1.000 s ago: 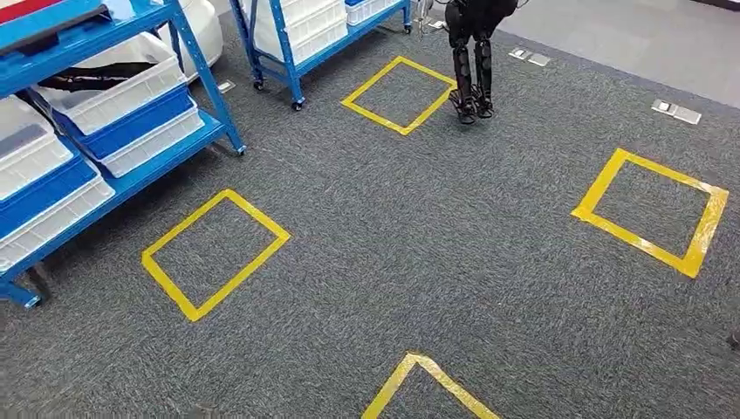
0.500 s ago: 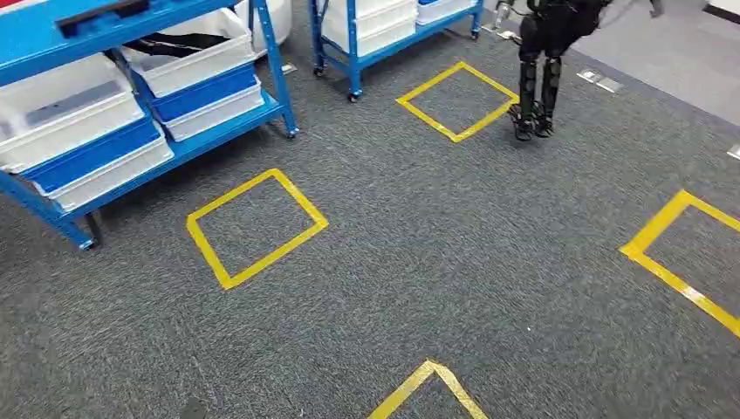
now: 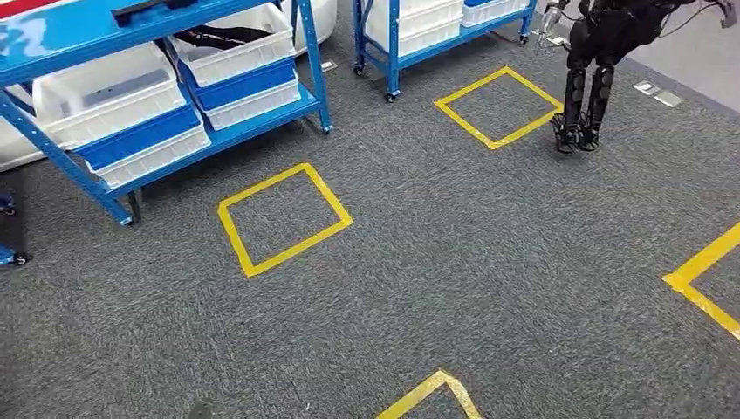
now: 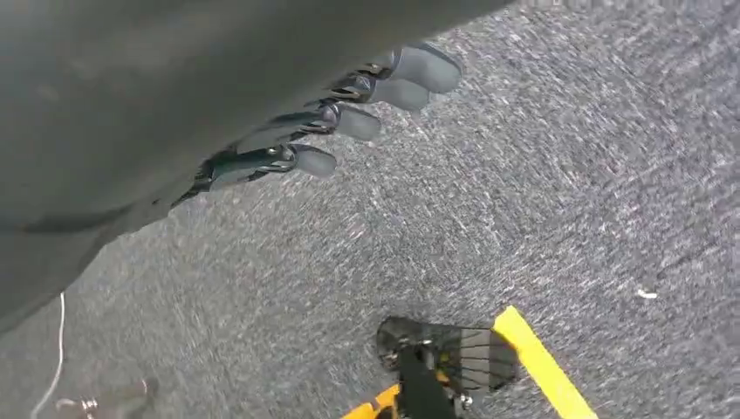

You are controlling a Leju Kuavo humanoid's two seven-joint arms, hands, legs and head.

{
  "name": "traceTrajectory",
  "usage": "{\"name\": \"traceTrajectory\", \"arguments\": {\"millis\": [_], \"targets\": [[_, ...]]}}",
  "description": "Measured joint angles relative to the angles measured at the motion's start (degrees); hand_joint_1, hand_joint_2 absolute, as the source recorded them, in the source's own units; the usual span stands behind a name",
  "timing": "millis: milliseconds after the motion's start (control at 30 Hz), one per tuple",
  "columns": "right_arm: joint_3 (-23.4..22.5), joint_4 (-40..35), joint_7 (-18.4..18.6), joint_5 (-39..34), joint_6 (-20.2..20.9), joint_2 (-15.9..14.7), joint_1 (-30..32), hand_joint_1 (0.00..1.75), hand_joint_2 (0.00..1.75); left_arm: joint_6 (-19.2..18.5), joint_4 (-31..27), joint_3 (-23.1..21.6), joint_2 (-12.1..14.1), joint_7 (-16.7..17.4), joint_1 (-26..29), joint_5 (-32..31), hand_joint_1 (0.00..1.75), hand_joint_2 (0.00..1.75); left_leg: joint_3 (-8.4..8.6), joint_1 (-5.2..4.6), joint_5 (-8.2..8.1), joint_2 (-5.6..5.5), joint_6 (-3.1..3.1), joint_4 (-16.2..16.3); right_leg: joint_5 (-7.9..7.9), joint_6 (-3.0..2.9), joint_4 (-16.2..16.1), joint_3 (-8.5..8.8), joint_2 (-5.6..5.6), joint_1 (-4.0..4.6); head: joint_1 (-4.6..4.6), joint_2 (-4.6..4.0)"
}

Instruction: Take the parts from the cabinet and place them on the table.

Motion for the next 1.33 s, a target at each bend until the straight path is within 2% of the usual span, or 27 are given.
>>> {"name": "traceTrajectory", "arguments": {"millis": [67,100,167,200,233,300,367,400,433,467,533,567,633,667,700,733,800,900,933,967,1033,1100,1133,1167,1233,1267,1333], "targets": [[0.0,0.0,0.0,0.0,0.0,-0.02,0.2,0.0,0.0,0.0,0.04,0.0,-0.09,0.07,0.07,-0.09,0.0,0.0,-3.04,0.0,-1.16,0.12,0.04,5.43,-0.16,-0.21,0.01,-0.02,-1.25,0.23,0.0,0.0],[0.0,0.0,0.0,0.04,0.0,-0.02,0.19,0.0,0.0,0.02,0.07,0.0,-0.11,0.2,0.07,-0.15,0.0,0.0,-2.57,-0.02,0.3,0.13,0.32,4.05,-0.22,-0.26,0.01,0.04,-1.78,0.4,0.02,0.0],[0.0,0.0,0.0,0.11,0.0,0.02,0.03,0.0,0.0,0.02,0.07,0.02,-0.09,0.35,0.04,-0.26,0.0,0.0,2.1,-0.46,5.52,1.01,1.69,-5.28,-0.4,-0.49,-0.04,0.43,-2.83,0.91,0.0,0.0],[0.0,0.0,-0.02,0.13,0.0,0.15,-0.01,0.0,0.0,0.04,0.07,0.02,-0.07,0.39,-0.04,-0.33,0.0,0.0,4.82,-1.13,7.54,3.04,2.94,-10.27,-0.49,-0.63,-0.19,0.69,-3.29,0.93,0.02,0.0],[0.0,0.02,-0.02,0.13,0.0,0.59,0.11,0.0,0.0,0.04,0.04,0.0,0.22,0.5,-0.25,-0.35,0.0,0.0,5.69,-1.89,6.7,5.71,3.59,-12.15,-0.57,-0.54,-0.33,0.88,-3.78,0.98,0.33,0.0],[0.0,0.0,-0.04,0.15,-0.11,0.57,-0.13,0.0,0.0,0.13,0.07,0.0,0.09,0.57,-0.66,-0.42,0.0,0.0,5.43,-2.25,6.74,4.75,3.61,-12.51,-0.68,-0.15,-0.63,0.88,-5.16,0.94,-0.02,0.0],[0.0,0.0,-0.04,0.15,-0.09,0.85,-0.2,0.0,0.0,0.15,0.07,0.0,0.24,0.68,-0.63,-0.42,0.0,0.0,5.91,-2.39,7.17,3.3,4.4,-13.84,-0.47,0.23,-1.7,1.96,-6.7,1.28,-0.09,0.0],[0.0,-0.07,-0.04,0.17,-0.09,0.87,-0.2,0.0,0.0,0.17,0.09,0.0,0.06,0.7,-0.51,-0.42,0.0,0.0,7.61,-1.16,8.53,2.27,4.36,-16.17,-0.84,0.28,-1.29,1.7,-5.76,1.58,0.11,0.0],[0.0,-0.07,-0.04,0.17,-0.09,0.63,-0.15,0.0,0.0,0.17,0.11,0.02,-0.04,0.7,-0.66,-0.42,0.0,0.0,8.02,-1.42,8.98,1.78,4.55,-17.06,-1.71,0.13,0.53,1.2,-2.65,1.49,0.48,-0.02],[0.0,-0.07,-0.04,0.17,-0.09,0.63,-0.08,0.0,0.0,0.09,0.11,0.0,-0.09,0.7,-0.88,-0.41,0.0,0.0,7.91,-1.36,9.39,1.01,4.8,-17.04,-3.53,-0.21,4.53,-0.81,-0.54,1.26,0.35,0.0],[0.0,-0.04,-0.04,0.15,-0.09,0.3,-0.01,0.0,0.0,0.06,0.11,0.0,-0.33,0.77,-0.95,-0.48,0.0,0.0,7.75,-1.4,9.41,-0.75,4.72,-17.02,-6.95,-0.33,13.84,-5.89,0.67,0.83,0.59,0.0],[0.0,-0.05,-0.04,0.17,-0.09,0.26,-0.02,0.0,0.0,0.02,0.13,0.0,-0.33,0.98,-0.86,-0.48,0.0,0.0,7.74,-1.39,9.41,-1.61,4.66,-17.0,-7.3,0.16,16.4,-7.53,0.7,0.67,0.55,0.0],[0.0,-0.04,-0.04,0.2,-0.09,0.04,0.3,0.0,0.0,0.0,0.17,0.0,-0.46,1.22,-0.74,-0.57,0.0,0.0,7.79,-1.19,9.3,-3.39,4.21,-16.83,-4.48,1.75,12.52,-6.44,0.72,0.24,0.57,0.0],[0.0,-0.04,-0.04,0.3,-0.09,-0.06,0.28,0.0,0.0,0.0,0.2,0.02,-0.5,1.29,-0.74,-0.57,0.0,0.0,7.8,-1.0,9.13,-4.18,3.77,-16.47,-2.05,2.66,7.44,-4.22,0.96,-0.11,0.59,0.0],[0.0,-0.04,-0.04,0.33,-0.09,-0.09,0.21,0.0,0.0,0.0,0.2,0.02,-0.52,1.33,-0.75,-0.57,0.0,0.0,7.56,-0.85,8.67,-4.89,3.09,-15.59,0.31,3.56,1.36,-1.41,2.3,-0.75,0.63,0.0],[0.0,0.0,-0.09,0.33,-0.09,0.0,0.22,0.0,0.0,0.02,0.2,0.02,-0.48,1.33,-0.78,-0.57,0.0,0.0,7.01,-1.0,8.11,-5.34,2.32,-14.58,0.6,3.34,-0.41,-0.93,3.94,-0.85,0.88,0.0],[0.0,0.0,-0.22,0.33,-0.09,0.13,0.02,0.0,0.0,0.09,0.2,0.02,-0.44,1.36,-0.72,-0.57,0.0,0.0,6.4,-1.13,7.35,-5.95,1.78,-13.88,0.67,1.35,-0.39,-0.49,2.9,-0.51,0.55,0.0],[-0.02,0.0,-0.24,0.39,-0.09,0.06,-0.15,0.0,0.0,0.09,0.2,0.02,-0.44,1.38,-0.44,-0.59,0.0,0.0,6.22,-0.57,7.45,-6.52,1.48,-13.71,0.8,0.58,-0.36,-0.38,2.12,-0.5,0.5,0.0],[-0.02,0.0,-0.33,0.48,-0.09,0.26,-0.14,0.0,0.0,0.04,0.22,0.02,-0.37,1.4,-0.34,-0.61,0.0,0.0,6.15,-0.33,7.17,-6.33,1.23,-13.18,0.85,0.35,-0.45,-0.23,1.58,-0.84,0.63,0.0],[-0.02,0.0,-0.42,0.5,-0.09,0.17,-0.15,0.0,0.0,0.02,0.24,0.02,-0.5,1.42,-0.32,-0.66,0.0,0.0,5.42,-0.44,5.98,-3.58,0.86,-11.36,0.74,-0.12,-0.5,-0.07,1.42,-0.6,0.3,0.0],[-0.02,0.0,-0.55,0.5,-0.09,0.35,-0.05,0.0,0.0,0.02,0.24,0.02,-0.37,1.42,-0.65,-0.66,0.0,0.0,1.28,-0.17,1.7,-0.57,0.2,-3.18,0.49,-0.47,-0.49,0.07,0.41,-0.28,-0.15,0.0],[-0.02,0.0,-0.55,0.52,-0.09,0.33,0.17,0.0,0.0,0.0,0.24,0.02,-0.42,1.42,-0.6,-0.68,0.0,0.0,-3.27,0.07,-0.84,0.16,-0.1,4.82,0.2,-0.81,-0.47,0.12,-0.92,-0.08,-0.22,0.0],[-0.02,0.0,-0.55,0.52,-0.09,0.33,0.22,0.0,0.0,0.0,0.24,0.02,-0.42,1.42,-0.54,-0.68,0.0,0.0,-3.73,0.15,0.06,0.2,-0.05,4.93,0.08,-0.84,-0.47,0.22,-1.53,-0.04,-0.17,0.0],[-0.02,0.0,-0.55,0.55,-0.09,0.31,0.17,0.0,0.0,0.0,0.24,0.02,-0.39,1.46,-0.5,-0.68,0.0,0.0,-2.71,0.16,2.2,0.32,0.12,2.2,-0.08,-0.79,-0.47,0.4,-2.07,-0.02,-0.24,0.0],[-0.02,0.0,-0.55,0.57,-0.09,0.35,0.1,0.0,0.0,0.02,0.24,0.02,-0.33,1.44,-0.55,-0.7,0.0,0.0,2.31,-0.06,7.43,1.51,0.96,-7.78,-0.51,-0.6,-0.51,1.09,-3.12,0.05,-0.22,0.0],[-0.02,0.0,-0.57,0.68,-0.09,0.44,0.1,0.0,0.0,0.02,0.24,0.02,-0.29,1.46,-0.64,-0.76,0.0,0.0,4.75,-0.59,8.65,4.2,1.77,-12.42,-0.72,-0.5,-0.64,1.45,-3.61,0.11,-0.24,0.0],[-0.02,0.0,-0.68,0.9,-0.09,0.55,0.09,0.0,0.0,0.02,0.24,0.02,-0.28,1.44,-0.94,-0.76,0.0,0.0,4.66,-1.12,7.79,4.15,1.85,-12.67,-1.09,0.14,-0.86,1.68,-4.59,0.39,-0.19,0.0]]}}
